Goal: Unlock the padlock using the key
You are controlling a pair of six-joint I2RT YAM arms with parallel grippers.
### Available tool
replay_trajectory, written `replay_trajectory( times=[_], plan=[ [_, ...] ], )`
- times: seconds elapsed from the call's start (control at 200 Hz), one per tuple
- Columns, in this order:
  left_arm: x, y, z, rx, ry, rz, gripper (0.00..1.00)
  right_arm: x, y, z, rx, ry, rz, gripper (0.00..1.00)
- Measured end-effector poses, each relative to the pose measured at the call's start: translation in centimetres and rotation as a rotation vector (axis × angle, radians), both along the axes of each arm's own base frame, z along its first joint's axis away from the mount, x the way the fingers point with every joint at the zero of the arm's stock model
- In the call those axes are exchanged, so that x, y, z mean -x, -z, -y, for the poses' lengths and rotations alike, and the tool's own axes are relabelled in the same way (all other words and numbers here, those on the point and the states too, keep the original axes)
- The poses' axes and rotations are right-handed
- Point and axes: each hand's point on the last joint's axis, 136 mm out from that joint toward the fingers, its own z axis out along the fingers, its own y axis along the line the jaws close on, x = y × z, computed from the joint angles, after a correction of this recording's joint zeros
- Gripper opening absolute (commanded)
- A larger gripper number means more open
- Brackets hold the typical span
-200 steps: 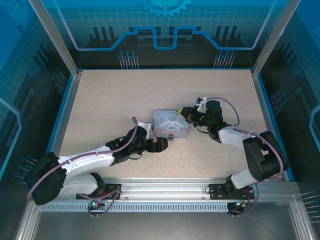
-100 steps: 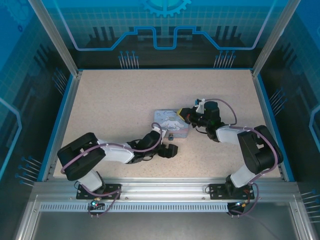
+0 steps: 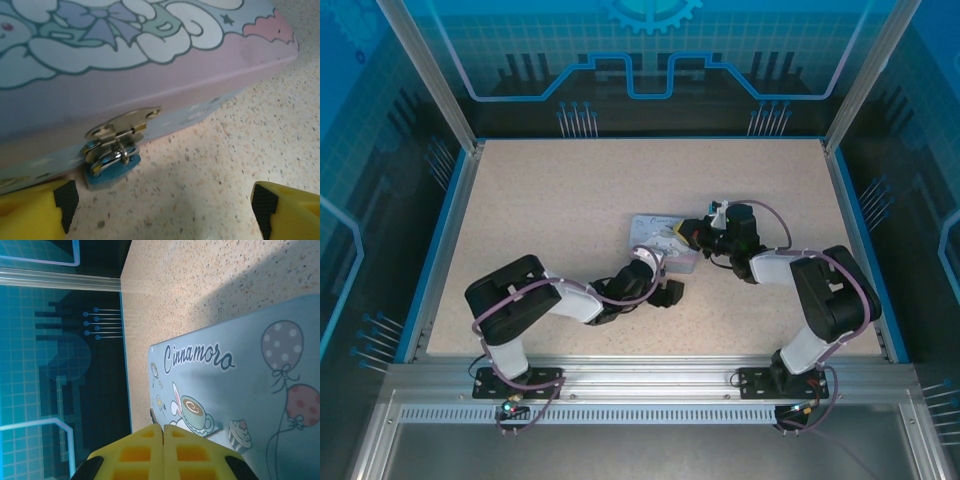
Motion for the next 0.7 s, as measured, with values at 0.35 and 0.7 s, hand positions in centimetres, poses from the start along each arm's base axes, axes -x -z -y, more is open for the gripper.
replay_trajectory(
  times=[0.35, 0.7],
  plan=[
    [-1.3, -0.2, 1.7, 0.015, 0.006, 0.024, 0.87, -0.3, 0.7, -0.1, 0.006, 0.0, -0.019, 0.0],
    [-2.8, -1.5, 0.6, 0.251, -0.073, -0.08, 0.82, -0.6, 1.0, 0.1, 0.012, 0.005, -0.033, 0.0]
  ],
)
